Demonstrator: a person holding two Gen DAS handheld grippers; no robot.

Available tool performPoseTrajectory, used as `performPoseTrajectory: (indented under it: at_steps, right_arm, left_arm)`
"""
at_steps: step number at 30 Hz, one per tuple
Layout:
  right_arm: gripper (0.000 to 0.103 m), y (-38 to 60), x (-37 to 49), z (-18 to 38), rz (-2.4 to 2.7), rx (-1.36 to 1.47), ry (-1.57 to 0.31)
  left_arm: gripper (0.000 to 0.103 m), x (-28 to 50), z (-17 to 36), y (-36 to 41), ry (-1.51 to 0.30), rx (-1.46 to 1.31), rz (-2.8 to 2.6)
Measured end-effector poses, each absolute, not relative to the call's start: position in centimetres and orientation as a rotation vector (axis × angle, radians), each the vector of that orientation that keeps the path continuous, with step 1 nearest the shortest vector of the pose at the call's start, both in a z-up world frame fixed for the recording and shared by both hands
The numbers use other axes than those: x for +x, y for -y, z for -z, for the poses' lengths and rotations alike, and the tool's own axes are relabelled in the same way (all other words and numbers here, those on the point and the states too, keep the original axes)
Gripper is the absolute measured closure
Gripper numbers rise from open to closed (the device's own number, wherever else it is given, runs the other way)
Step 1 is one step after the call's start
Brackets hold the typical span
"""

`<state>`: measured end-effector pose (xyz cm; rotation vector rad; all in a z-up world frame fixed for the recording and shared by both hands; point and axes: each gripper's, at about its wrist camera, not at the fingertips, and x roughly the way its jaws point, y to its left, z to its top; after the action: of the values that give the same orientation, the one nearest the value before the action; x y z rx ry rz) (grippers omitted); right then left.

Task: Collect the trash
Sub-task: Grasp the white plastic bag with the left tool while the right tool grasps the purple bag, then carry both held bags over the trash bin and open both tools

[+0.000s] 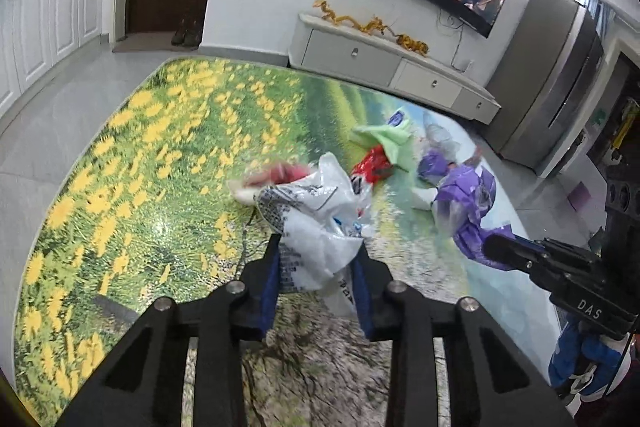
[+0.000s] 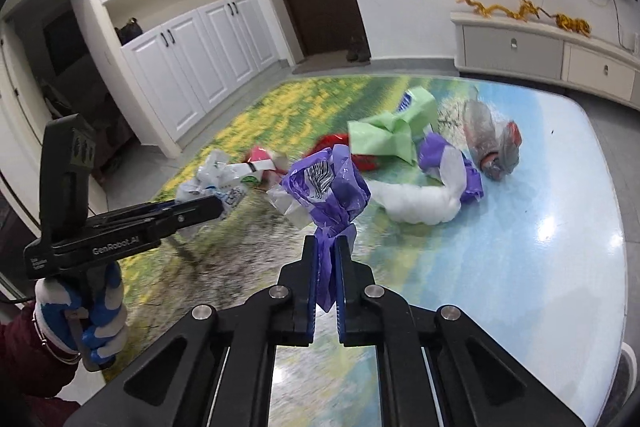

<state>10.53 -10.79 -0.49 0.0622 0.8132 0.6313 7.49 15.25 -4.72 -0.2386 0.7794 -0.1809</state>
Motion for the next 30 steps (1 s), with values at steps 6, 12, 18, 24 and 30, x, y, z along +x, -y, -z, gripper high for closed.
performPoseTrajectory:
  at_steps: [6, 12, 18, 24, 30]
  right_arm:
    - [0.096, 12.6, 7.7, -2.7, -0.600, 0.079, -0.724]
    - [0.096, 16.3, 5.4, -5.2, -0.520, 0.099, -0.648]
    - [0.096, 21.0, 2.8, -7.2, -0.424, 0.130, -0.584]
    - [0.096, 23.7, 1.5, -7.6, -0.374, 0.155, -0.557]
    - [0.096, 25.5, 1.1, -7.0, -0.341, 0.200, -0.539]
  left_arm:
    - [0.073, 5.5, 2.1, -14.7, -0.720, -0.219, 0.188]
    - [0.073, 4.5, -1.6, -12.1, -0.639, -0.166, 0.241]
    - [0.073, 4.1, -4.1, -9.8, -0.596, -0.164, 0.306]
    - [0.074, 4.2, -6.3, -10.8, -0.592, -0.188, 0.343]
    - [0.073, 4.9, -8.9, -9.8, -0.565, -0.129, 0.341]
